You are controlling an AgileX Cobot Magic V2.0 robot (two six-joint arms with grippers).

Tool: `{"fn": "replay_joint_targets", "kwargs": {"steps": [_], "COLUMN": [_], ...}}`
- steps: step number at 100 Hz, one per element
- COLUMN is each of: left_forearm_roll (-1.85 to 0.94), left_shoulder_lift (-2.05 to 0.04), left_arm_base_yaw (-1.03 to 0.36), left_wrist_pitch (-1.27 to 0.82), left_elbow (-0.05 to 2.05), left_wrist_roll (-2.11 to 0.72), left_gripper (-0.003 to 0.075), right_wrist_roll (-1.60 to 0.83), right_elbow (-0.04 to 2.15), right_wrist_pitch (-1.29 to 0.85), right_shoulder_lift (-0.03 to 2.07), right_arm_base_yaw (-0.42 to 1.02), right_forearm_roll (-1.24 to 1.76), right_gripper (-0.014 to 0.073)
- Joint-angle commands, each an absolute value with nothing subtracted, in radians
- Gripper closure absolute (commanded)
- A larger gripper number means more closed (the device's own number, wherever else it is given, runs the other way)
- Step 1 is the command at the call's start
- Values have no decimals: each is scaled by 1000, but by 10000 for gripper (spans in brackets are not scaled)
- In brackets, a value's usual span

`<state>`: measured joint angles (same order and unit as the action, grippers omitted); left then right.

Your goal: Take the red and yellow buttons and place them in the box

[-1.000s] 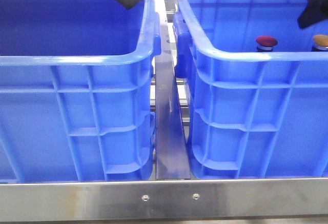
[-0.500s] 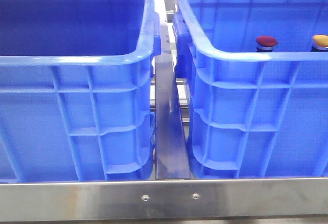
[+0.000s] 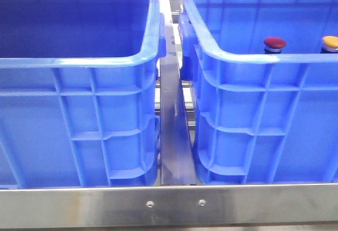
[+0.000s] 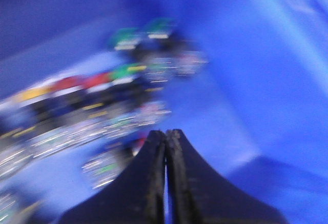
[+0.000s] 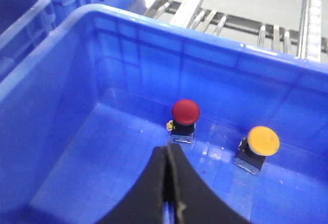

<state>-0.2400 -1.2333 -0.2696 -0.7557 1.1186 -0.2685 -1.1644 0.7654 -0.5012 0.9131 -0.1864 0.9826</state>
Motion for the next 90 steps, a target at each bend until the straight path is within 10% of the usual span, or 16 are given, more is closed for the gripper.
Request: {"fn": "replay_joint_targets", "kwargs": {"steps": [1, 90], "left_forearm_roll": [-253, -187], "left_shoulder_lift": [-1152, -417], "left_arm_base_yaw": [-191, 32], "left_wrist_pitch": [-680, -310], "left_elbow": [1112, 568], "left_wrist_roll": [-255, -255], "left_gripper": [741, 741], "right_wrist_roll": [-1171, -1169], "right_elbow": [766, 330], "right_wrist_pitch": [-471, -178], "right_shoulder_lift": [859, 325], "right_arm_base_yaw": [-190, -187], "right_forearm_roll": [1010, 1042], "right_gripper": [694, 694]}}
